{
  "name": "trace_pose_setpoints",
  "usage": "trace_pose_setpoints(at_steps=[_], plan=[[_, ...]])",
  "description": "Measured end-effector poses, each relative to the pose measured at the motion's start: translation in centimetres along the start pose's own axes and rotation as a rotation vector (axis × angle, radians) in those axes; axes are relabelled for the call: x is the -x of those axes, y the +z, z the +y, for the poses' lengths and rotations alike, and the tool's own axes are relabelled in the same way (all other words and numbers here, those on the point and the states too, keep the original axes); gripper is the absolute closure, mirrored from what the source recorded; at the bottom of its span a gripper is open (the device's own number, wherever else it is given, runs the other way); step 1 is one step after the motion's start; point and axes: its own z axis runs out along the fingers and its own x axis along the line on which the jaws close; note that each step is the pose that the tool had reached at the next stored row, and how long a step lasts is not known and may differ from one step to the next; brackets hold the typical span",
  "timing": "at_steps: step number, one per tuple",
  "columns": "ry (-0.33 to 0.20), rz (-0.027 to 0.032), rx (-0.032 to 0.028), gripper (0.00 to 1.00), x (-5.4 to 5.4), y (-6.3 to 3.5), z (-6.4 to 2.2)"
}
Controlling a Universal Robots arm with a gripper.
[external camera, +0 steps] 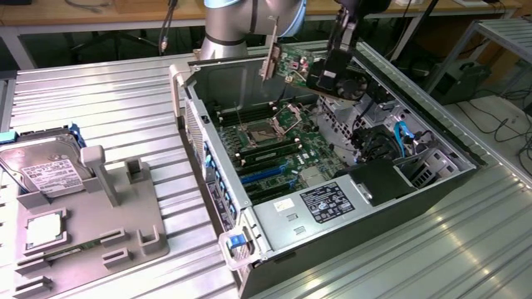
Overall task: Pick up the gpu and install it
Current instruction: 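Insert the gpu into the slot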
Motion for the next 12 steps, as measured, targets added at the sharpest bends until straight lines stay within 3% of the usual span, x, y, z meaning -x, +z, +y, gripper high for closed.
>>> trace_pose_setpoints(at_steps=[2,6,12], plan=[[-0.11,0.0003,0.0024,0.72,0.01,0.01,-0.02],[-0.278,0.0007,0.006,0.72,0.03,0.02,-0.04],[-0.397,0.0011,0.0086,0.72,0.03,0.02,-0.04]])
